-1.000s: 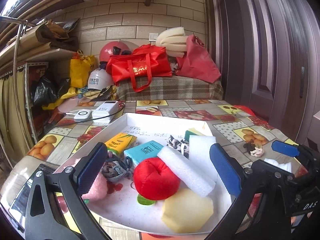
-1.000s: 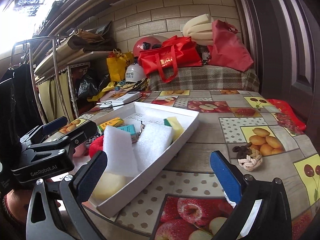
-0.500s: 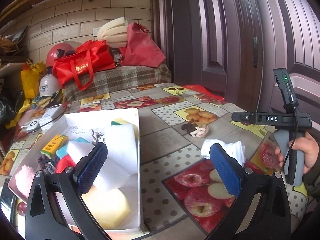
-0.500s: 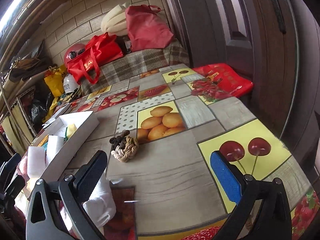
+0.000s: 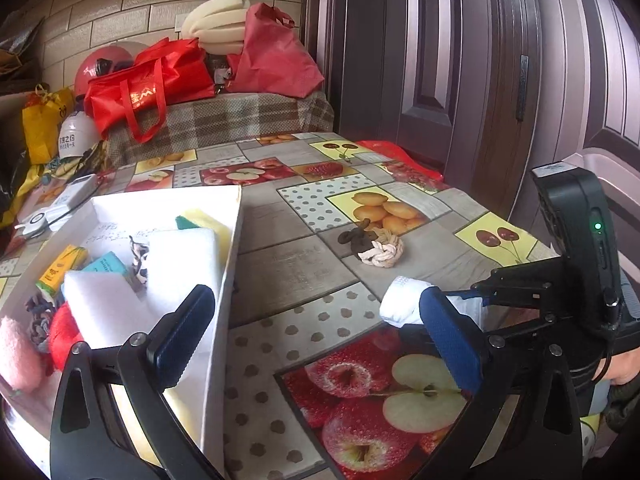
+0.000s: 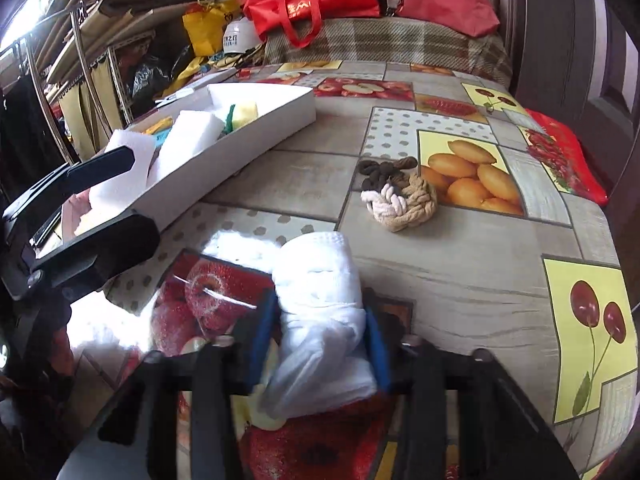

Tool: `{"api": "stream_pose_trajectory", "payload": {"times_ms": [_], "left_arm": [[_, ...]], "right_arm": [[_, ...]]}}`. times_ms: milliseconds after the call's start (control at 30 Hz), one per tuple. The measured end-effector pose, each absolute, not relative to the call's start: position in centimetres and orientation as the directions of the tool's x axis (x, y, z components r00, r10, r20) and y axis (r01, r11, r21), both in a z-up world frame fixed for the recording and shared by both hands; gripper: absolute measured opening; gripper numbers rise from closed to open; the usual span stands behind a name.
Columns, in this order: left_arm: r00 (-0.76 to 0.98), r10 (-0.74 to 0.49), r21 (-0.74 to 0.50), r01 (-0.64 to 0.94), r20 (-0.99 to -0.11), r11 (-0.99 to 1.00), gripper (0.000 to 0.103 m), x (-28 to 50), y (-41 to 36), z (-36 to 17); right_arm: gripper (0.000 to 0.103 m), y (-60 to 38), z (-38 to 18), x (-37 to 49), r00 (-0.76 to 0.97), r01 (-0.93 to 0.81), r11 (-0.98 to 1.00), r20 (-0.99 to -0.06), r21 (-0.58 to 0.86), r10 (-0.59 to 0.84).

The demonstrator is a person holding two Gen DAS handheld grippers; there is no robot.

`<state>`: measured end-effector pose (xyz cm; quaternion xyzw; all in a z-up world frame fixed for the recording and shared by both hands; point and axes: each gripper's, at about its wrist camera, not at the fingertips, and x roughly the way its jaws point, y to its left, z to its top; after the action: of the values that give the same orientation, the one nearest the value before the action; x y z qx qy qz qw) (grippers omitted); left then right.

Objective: Organize soft objects
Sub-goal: 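Move the left gripper to the beige rope knot while the right moves to the white sock, then grasp the beige rope knot with the left gripper while the right grasps the white sock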

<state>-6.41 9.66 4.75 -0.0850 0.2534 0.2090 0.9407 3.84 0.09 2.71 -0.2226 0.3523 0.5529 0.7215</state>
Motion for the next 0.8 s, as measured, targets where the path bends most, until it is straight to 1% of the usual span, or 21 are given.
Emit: {"api": "stream_pose_trajectory", "payload": {"times_ms": [100, 233, 300, 367, 467, 500, 533, 567, 600, 633, 733, 800], "left_arm": [[0.758, 0.335, -0.029, -0.422, -0.560, 0.906, 0.103, -3.7, 9.2, 4.3], [0.698, 0.352, 0.029, -0.429, -0.623, 0.903, 0.103, 1.1, 9.2, 3.4], [0.671, 0.367, 0.068, -0.427, -0.645, 0.902, 0.103, 3.6, 9.4, 3.0], [0.647, 0.366, 0.097, -0.412, -0.669, 0.906, 0.102, 5.8, 9.4, 2.6], [0.609, 0.364, 0.145, -0.379, -0.704, 0.914, 0.101, 8.4, 9.2, 1.9], [0.588, 0.367, 0.161, -0.373, -0.720, 0.914, 0.094, 9.2, 9.1, 1.5], [0.565, 0.362, 0.168, -0.366, -0.741, 0.915, 0.084, 9.8, 9.3, 1.1], [0.575, 0.343, 0.145, -0.361, -0.743, 0.921, 0.081, 9.9, 9.5, 1.1], [0.578, 0.338, 0.135, -0.364, -0.743, 0.921, 0.058, 9.9, 9.7, 1.1], [0.590, 0.305, 0.107, -0.347, -0.748, 0.932, 0.044, 9.9, 9.8, 1.1], [0.617, 0.283, 0.078, -0.338, -0.734, 0.938, 0.031, 9.5, 9.9, 1.4], [0.660, 0.280, 0.060, -0.335, -0.697, 0.940, 0.031, 8.6, 9.6, 2.1]], "right_arm": [[0.037, -2.3, 3.0, 5.1, 0.205, -0.939, 0.341, -0.747, 0.031, 0.632], [0.038, -7.1, 3.7, 10.8, 0.314, -0.826, 0.552, -0.723, 0.111, 0.616], [0.038, -9.1, 3.5, 13.4, 0.308, -0.761, 0.612, -0.710, 0.216, 0.634], [0.038, -9.9, 3.2, 14.6, 0.259, -0.736, 0.605, -0.700, 0.303, 0.666], [0.038, -9.4, 3.2, 14.4, 0.252, -0.741, 0.598, -0.700, 0.304, 0.668], [0.038, -9.0, 3.2, 14.2, 0.251, -0.749, 0.594, -0.703, 0.294, 0.665], [0.038, -8.7, 3.2, 13.9, 0.252, -0.756, 0.589, -0.704, 0.285, 0.664], [0.038, -8.4, 3.3, 13.7, 0.253, -0.763, 0.586, -0.707, 0.274, 0.660], [0.038, -8.2, 3.3, 13.6, 0.255, -0.768, 0.583, -0.709, 0.265, 0.657], [0.038, -8.2, 3.3, 13.6, 0.257, -0.771, 0.581, -0.709, 0.260, 0.657], [0.038, -8.5, 3.3, 13.7, 0.258, -0.766, 0.584, -0.703, 0.269, 0.663], [0.038, -8.7, 3.4, 13.6, 0.276, -0.761, 0.594, -0.697, 0.263, 0.662]]}}
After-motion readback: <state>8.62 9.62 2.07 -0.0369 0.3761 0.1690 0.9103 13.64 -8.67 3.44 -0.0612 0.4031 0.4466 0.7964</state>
